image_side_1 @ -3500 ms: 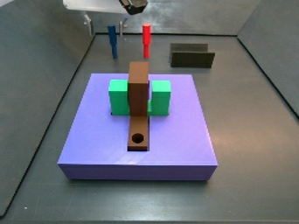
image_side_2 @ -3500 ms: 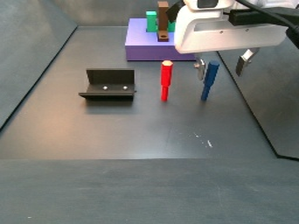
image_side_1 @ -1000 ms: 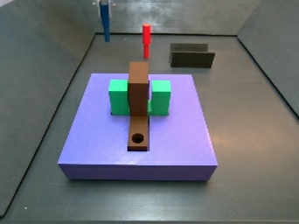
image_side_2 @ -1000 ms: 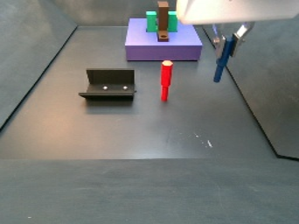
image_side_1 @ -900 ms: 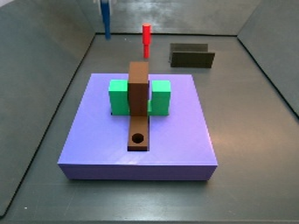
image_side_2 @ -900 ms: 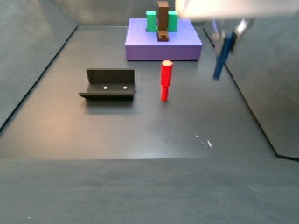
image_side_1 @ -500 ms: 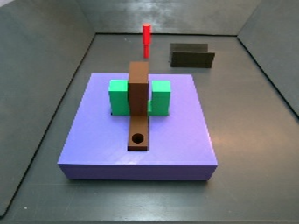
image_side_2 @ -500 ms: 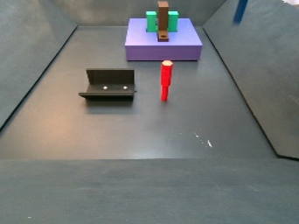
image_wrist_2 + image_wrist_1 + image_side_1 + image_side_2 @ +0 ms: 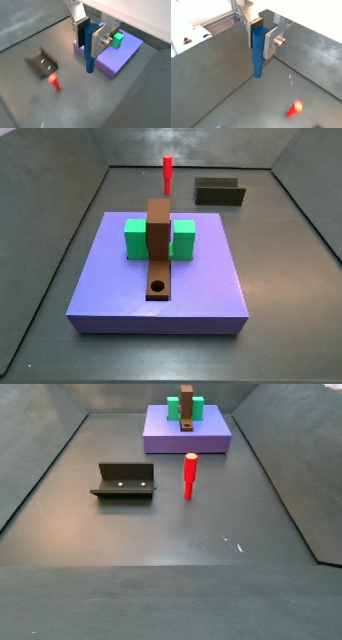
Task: Pick up the blue object. Move up. Move to above the board. Insert the blue object.
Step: Move to above the board.
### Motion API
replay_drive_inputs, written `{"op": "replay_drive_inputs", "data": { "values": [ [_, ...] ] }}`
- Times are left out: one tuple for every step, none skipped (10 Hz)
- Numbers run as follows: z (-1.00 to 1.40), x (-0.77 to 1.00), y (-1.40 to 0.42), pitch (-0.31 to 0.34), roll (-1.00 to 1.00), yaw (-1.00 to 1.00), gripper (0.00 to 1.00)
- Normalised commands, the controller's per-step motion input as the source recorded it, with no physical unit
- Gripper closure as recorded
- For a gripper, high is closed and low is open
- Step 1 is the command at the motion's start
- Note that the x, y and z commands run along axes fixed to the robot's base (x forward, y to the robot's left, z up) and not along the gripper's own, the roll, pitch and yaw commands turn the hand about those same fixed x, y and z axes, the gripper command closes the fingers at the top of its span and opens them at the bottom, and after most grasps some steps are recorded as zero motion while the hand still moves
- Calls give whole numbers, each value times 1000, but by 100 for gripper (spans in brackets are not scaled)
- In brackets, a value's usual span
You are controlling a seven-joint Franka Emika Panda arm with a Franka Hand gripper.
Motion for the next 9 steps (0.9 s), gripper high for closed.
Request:
{"op": "replay_drive_inputs", "data": {
  "values": [
    [177,622,-1400,142,26,-85,100],
    [185,637,-1400,161,-6,-27,100],
    [193,639,-1400,160,2,-6,100],
    [195,654,-1400,155,-19,-8,100],
    [199,679,-1400,147,3,6,100],
    [205,705,-1400,147,12,7,100],
    [120,429,-784,168,33,3,100],
    [73,267,-379,156,25,9,100],
    [54,141,-214,91,14,8,100]
  ]
}}
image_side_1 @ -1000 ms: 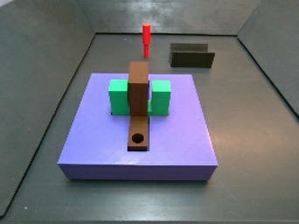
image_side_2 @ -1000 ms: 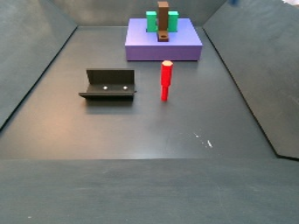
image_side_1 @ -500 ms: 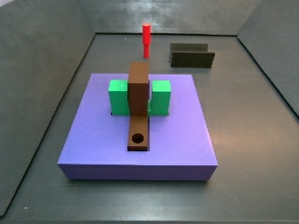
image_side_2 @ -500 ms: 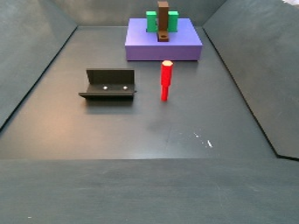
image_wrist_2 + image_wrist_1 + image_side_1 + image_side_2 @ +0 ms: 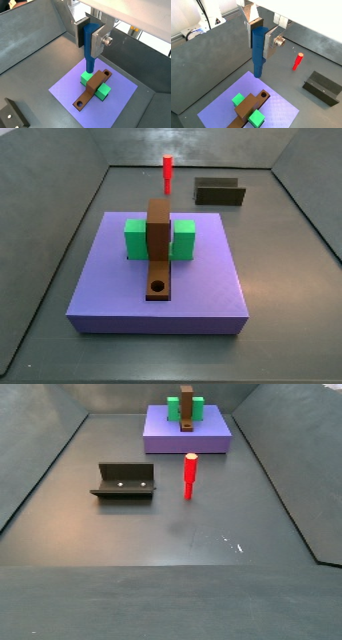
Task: Pick up the blue object. Move up. Move to above the board. Insert the blue object.
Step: Insert the blue object.
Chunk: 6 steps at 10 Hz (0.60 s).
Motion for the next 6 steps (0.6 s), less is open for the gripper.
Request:
{"op": "replay_drive_inputs", "data": {
  "values": [
    [-223,-49,-220,-14,-7,0,100],
    [-451,-291,-777,-99,24,34,100],
    [-477,-200,-1000,-103,71,106,100],
    [-451,-57,-1000,-96,26,74,100],
    [-417,183,-857,-11,-29,-6,100],
    [-486,243,-649,0,-50,-234,100]
  ]
}}
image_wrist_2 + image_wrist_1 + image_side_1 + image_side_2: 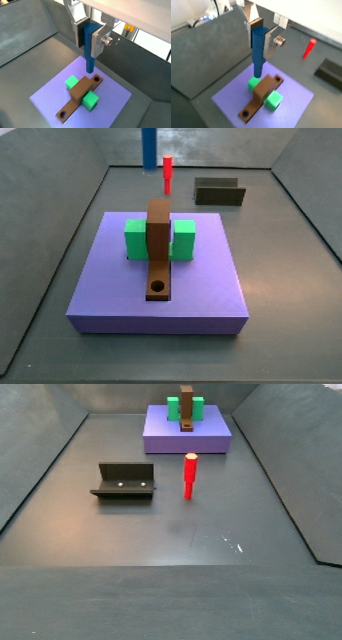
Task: Pick up the blue object. Move up. Move to above the board. Insert the blue object.
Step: Insert the blue object.
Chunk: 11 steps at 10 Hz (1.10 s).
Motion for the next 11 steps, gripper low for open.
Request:
{"op": "replay_drive_inputs", "data": {
  "values": [
    [-483,300,-534,0,-44,-240,100],
    [-463,380,-534,0,13,-183,100],
    [-383,460,-460,4,111,-143,100],
    [-309,220,-294,30,186,0,100],
    [-226,0,-40,0,147,37,100],
    [-49,0,0,0,124,40,100],
    [0,0,0,0,16,0,100],
    [-363,-9,0,-141,0,14,100],
    [-534,-66,0,-190,0,11,100],
    [-586,-71,0,-203,44,17,100],
    [-526,-203,0,-231,127,43,100]
  ]
}}
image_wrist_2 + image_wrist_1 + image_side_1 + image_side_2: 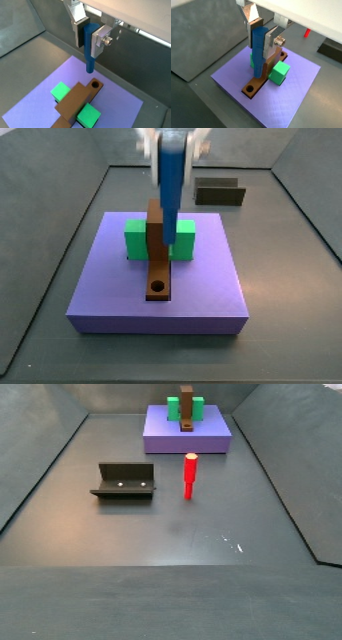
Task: Pick up the blue object. Move up. Move to above the board. Insert the blue object.
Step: Insert the blue object.
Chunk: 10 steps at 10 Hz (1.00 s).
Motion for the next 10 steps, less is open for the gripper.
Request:
{"op": "replay_drive_inputs", "data": {
  "values": [
    [-320,-129,-23,-177,169,54,100],
    [-123,0,-120,-56,221,9,100],
    [-20,0,-191,0,274,0,100],
    [-46,0,-214,0,274,0,100],
    [-126,0,-191,0,279,0,100],
    [-311,0,-126,39,196,0,100],
    [-346,0,-74,51,169,0,100],
    [-391,0,-51,89,146,0,100],
    [-374,0,-49,106,116,0,100],
    [-369,0,-26,130,73,0,100]
  ]
}}
